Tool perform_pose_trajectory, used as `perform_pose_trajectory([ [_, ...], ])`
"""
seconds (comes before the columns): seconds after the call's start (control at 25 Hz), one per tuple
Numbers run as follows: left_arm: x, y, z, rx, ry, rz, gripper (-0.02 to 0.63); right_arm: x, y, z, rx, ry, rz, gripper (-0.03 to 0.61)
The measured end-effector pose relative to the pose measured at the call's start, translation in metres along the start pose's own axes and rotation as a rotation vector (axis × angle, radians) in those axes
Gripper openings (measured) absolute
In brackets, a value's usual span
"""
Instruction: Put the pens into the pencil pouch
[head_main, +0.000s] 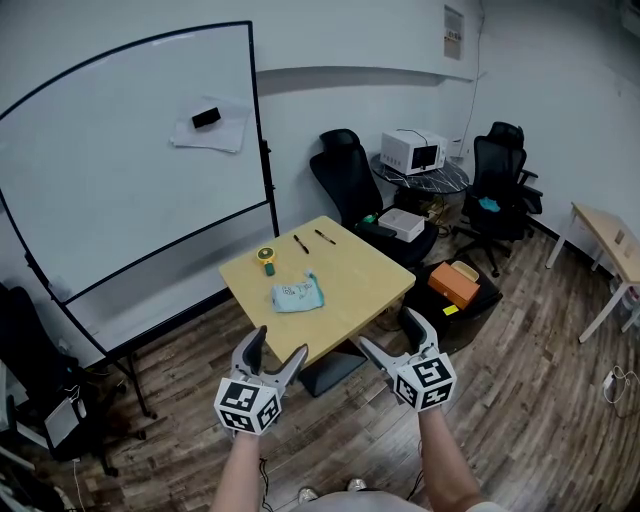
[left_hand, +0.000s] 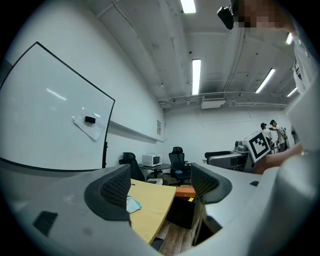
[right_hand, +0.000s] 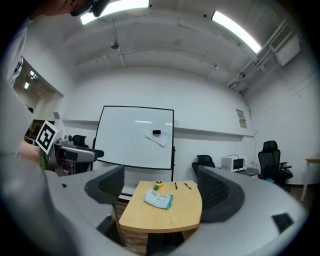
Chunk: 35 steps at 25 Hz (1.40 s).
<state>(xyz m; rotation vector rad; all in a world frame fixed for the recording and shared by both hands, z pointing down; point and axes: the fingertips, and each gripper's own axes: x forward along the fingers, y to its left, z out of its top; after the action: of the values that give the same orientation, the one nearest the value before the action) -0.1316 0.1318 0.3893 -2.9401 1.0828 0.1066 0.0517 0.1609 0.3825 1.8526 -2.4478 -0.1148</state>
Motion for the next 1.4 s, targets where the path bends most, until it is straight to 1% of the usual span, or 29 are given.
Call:
perform_pose_trajectory([
  [0.28,0.018,-0.007,-0.001,0.016,0.008,0.003,0.342,0.002,-0.017,-0.001,-0.006,-0.004,0.014,0.440],
  [0.52,0.035,-0.013,-0.005,0.032,0.014,0.027,0.342,0.009,-0.035,-0.003,-0.007,-0.015,0.040,0.429],
  [0.8,0.061,-0.006,-0.008,0.034,0.024,0.039,0.342,0.029,-0.053,-0.003,-0.005,-0.023,0.062,0.417],
  [1.08,0.104,0.027,-0.023,0.028,0.042,0.027,0.342,0.076,-0.079,-0.016,0.007,-0.011,0.054,0.413],
  [1.4,0.168,0.097,-0.041,0.015,0.067,0.006,0.342,0.163,-0.108,-0.032,0.017,0.018,0.038,0.406],
])
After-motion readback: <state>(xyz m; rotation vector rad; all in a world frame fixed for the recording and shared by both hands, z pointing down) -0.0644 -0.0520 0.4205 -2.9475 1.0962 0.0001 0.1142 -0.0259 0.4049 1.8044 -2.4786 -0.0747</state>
